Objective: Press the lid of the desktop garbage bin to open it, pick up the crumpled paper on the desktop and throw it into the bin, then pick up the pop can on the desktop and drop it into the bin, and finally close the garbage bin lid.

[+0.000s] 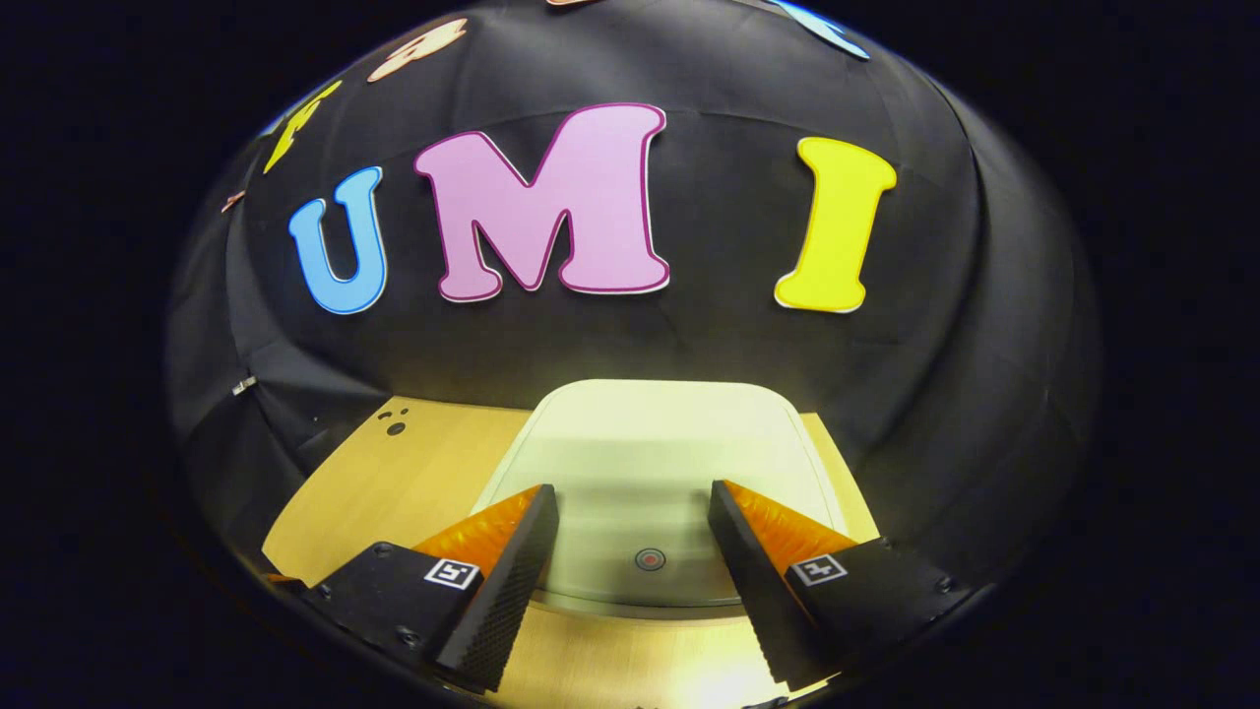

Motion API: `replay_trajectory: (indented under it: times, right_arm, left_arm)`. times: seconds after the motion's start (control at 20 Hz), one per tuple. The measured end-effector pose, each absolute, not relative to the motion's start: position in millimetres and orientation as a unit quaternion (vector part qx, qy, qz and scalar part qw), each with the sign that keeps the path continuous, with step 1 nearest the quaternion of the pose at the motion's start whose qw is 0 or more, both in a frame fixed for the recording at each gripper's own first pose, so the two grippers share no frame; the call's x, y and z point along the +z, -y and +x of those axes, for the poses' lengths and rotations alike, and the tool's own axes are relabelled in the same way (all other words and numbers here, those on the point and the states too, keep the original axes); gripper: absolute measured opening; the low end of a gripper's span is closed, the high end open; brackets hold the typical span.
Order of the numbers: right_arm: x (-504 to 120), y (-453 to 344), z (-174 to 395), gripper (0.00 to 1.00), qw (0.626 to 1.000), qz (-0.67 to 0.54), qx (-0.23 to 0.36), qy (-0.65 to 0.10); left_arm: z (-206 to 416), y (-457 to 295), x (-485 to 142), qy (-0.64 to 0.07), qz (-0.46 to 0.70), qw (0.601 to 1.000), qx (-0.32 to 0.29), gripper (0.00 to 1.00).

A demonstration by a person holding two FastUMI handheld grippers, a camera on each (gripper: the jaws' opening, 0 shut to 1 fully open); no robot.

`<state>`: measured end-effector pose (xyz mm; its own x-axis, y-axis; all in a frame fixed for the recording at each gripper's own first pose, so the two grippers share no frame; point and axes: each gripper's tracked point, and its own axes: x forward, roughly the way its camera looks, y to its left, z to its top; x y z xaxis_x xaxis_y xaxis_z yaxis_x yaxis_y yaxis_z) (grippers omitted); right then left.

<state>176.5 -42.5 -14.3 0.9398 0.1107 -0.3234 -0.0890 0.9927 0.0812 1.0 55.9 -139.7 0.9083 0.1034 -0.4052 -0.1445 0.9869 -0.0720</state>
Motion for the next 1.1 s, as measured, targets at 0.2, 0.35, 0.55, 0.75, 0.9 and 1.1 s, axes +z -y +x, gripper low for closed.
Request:
replay_trajectory:
  times: [0.2,0.35,0.55,0.75,0.9,1.1]
  right_arm:
    - [-9,42,177,0.98,0.988,0.026,0.050,-0.146]
    - [-7,47,171,0.98,0.990,0.031,0.036,-0.130]
    - [-1,42,162,0.96,0.994,0.026,0.045,-0.100]
    - [19,23,144,0.97,0.996,0.000,0.073,-0.050]
    - [25,0,126,0.96,0.995,0.022,0.088,-0.044]
    - [31,-24,107,0.96,0.996,0.038,0.071,-0.049]
  left_arm:
    - [8,-49,-132,-0.197,-0.054,0.977,0.059,0.96]
    - [23,-52,-127,-0.180,-0.040,0.981,0.062,0.96]
    - [34,-59,-106,-0.161,-0.034,0.983,0.078,0.96]
    - [45,-71,-70,-0.126,-0.041,0.986,0.105,0.96]
    - [50,-74,-32,-0.085,-0.045,0.991,0.098,0.96]
    - [51,-83,15,-0.033,-0.015,0.997,0.064,0.96]
